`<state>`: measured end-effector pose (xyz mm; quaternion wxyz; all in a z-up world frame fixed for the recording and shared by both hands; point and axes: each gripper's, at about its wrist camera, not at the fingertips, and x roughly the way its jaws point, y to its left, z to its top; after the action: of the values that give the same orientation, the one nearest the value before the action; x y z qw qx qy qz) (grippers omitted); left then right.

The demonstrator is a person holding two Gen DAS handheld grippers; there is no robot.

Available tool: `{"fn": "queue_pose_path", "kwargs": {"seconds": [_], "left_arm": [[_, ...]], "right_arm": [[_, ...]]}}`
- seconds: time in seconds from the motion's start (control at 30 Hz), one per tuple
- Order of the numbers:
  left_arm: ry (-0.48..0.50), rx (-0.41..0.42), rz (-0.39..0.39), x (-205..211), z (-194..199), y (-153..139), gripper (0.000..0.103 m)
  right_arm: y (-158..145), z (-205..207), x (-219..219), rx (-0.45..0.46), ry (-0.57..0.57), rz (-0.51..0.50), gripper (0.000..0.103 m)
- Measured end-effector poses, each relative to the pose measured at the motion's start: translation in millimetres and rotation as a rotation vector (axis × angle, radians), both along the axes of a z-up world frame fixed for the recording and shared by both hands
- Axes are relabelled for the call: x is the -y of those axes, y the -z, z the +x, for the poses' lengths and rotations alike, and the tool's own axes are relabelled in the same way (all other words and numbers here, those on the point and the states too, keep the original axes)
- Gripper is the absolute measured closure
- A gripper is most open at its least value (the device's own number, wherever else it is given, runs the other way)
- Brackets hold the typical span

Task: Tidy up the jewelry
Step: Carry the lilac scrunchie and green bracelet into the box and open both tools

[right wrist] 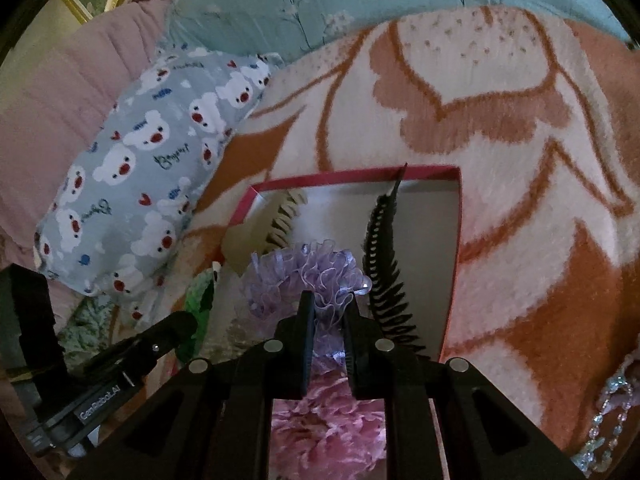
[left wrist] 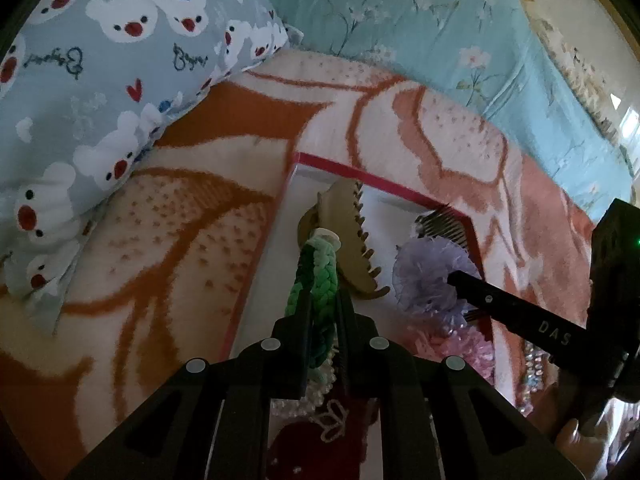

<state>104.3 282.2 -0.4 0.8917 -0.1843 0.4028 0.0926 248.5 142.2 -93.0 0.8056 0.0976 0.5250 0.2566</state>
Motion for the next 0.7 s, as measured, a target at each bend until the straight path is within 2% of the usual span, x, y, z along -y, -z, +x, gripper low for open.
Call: {"fn": "queue_pose_path", "kwargs": {"seconds": [0.4, 0.57, 0.7], "left_arm": [[-0.005, -0.035, 0.005, -1, 17, 22, 0.092], [-0.005, -0.039, 0.011, 0, 18, 24, 0.091], [-0.006, -0.047, 0.006, 1, 19, 25, 0.089]], "right_arm": [[11, 3, -2, -0.031, -0.003, -0.007, 0.084], [11, 3, 1, -0.037, 0.003, 0.005, 0.072], [9, 2, 2, -0.043, 0.008, 0.014, 0.068]]}}
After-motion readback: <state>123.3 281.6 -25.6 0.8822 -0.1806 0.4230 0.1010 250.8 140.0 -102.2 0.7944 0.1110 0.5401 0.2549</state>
